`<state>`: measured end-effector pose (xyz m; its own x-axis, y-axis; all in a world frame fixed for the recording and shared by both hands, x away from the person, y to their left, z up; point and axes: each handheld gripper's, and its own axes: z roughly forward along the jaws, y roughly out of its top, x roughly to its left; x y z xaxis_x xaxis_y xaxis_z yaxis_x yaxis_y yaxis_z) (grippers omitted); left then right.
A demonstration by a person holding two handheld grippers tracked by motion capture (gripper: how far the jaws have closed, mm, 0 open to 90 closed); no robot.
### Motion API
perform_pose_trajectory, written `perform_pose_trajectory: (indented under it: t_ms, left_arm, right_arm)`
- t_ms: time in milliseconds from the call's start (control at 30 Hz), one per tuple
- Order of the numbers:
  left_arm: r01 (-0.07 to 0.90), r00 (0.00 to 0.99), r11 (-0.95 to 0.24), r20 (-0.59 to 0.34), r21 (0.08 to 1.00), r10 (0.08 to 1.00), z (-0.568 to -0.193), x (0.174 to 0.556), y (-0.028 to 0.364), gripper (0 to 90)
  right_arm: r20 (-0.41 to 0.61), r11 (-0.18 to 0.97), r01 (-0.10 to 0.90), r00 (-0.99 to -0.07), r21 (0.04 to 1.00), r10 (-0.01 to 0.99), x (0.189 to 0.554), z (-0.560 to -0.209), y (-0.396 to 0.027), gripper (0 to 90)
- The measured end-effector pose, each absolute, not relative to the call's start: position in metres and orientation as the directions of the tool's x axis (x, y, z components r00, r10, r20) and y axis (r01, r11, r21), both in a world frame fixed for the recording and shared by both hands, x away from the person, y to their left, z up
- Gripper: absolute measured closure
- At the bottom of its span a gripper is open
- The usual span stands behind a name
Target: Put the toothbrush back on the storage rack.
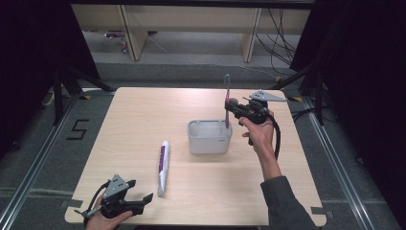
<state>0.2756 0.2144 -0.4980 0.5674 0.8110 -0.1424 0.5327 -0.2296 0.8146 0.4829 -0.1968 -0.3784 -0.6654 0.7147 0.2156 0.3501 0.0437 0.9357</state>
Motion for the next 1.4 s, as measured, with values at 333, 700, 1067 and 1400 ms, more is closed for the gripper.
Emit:
perform_pose_trajectory:
  t_ms: [333,700,1067,1400]
  left_arm:
    - [0.53,0.571,-0.222,-0.151,0.818,0.807,-0.498,0.276,0.214,16.1]
    - [0.53,0.57,-0.22,-0.152,0.819,0.808,-0.498,0.276,0.214,16.1]
    - [0.535,0.568,-0.232,-0.143,0.813,0.81,-0.498,0.275,0.214,16.1]
    - [0.534,0.57,-0.228,-0.148,0.814,0.808,-0.499,0.276,0.214,16.1]
  right_arm:
    - [0.233,0.036,0.369,-0.656,0.929,0.718,0.49,-0.386,-0.193,83.1]
    - [0.21,0.062,0.369,-0.65,0.928,0.73,0.491,-0.392,-0.187,83.1]
    - [0.21,0.064,0.374,-0.646,0.925,0.734,0.492,-0.411,-0.19,83.0]
    - [0.218,0.069,0.39,-0.643,0.918,0.734,0.49,-0.421,-0.19,82.9]
